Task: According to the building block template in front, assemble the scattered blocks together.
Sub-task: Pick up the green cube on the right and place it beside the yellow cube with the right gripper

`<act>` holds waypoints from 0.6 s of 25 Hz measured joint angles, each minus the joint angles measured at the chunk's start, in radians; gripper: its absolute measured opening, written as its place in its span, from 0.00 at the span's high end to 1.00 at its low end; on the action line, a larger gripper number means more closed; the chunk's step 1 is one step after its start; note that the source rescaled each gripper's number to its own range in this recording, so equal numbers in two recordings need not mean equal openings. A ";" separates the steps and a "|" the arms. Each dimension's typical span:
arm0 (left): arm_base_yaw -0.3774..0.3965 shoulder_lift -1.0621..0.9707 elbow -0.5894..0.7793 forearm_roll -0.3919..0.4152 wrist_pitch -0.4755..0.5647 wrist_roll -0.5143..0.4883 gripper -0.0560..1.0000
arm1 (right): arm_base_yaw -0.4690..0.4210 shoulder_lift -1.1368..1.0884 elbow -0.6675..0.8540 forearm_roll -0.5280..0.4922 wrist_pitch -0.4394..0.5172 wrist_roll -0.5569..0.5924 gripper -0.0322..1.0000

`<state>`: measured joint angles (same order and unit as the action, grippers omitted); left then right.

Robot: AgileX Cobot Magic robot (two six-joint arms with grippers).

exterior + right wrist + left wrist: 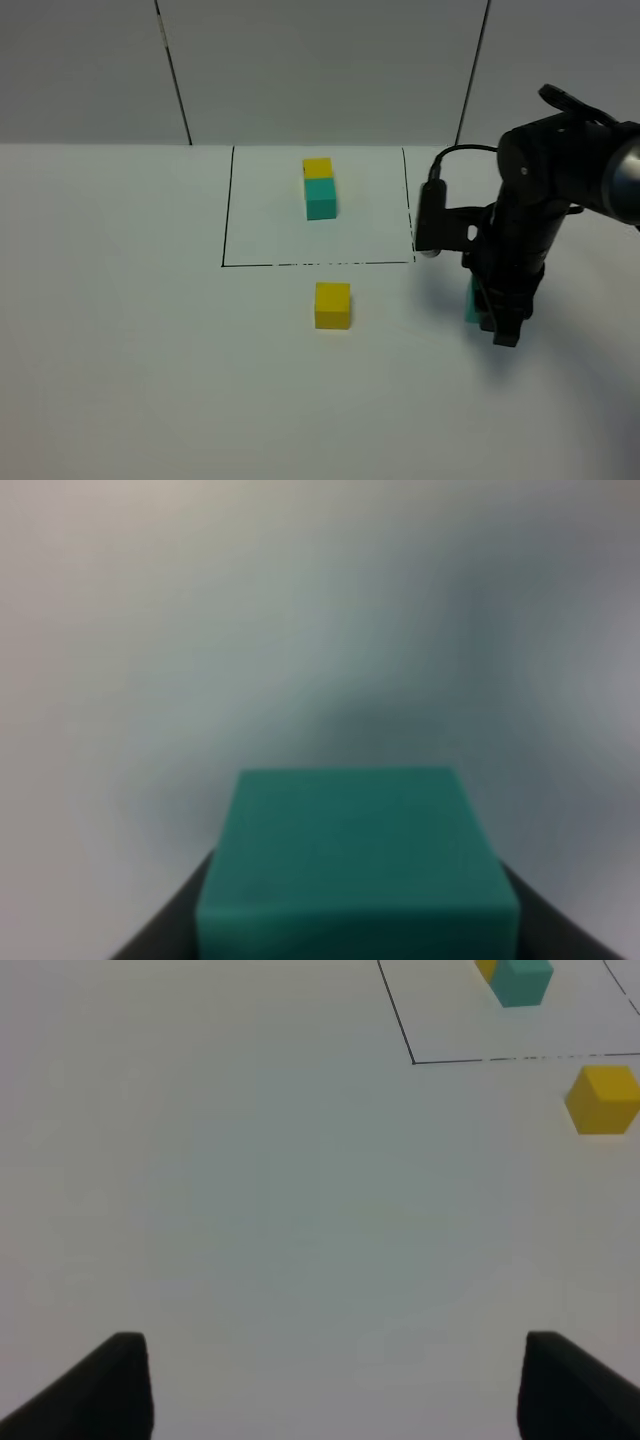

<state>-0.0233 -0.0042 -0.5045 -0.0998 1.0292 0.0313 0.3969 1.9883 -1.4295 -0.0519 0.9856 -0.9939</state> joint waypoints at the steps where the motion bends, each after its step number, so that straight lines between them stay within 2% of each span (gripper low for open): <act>1: 0.000 0.000 0.000 0.000 0.000 0.000 0.12 | 0.013 0.015 -0.023 0.000 0.007 -0.014 0.81; 11: 0.000 0.000 0.000 0.000 0.000 0.000 0.12 | 0.123 0.237 -0.360 0.004 0.192 -0.074 0.81; 15: 0.000 0.000 0.000 0.000 0.000 0.000 0.12 | 0.128 0.311 -0.438 0.003 0.211 -0.086 0.81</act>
<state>-0.0233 -0.0042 -0.5045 -0.0998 1.0292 0.0313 0.5245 2.2993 -1.8675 -0.0492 1.1965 -1.0798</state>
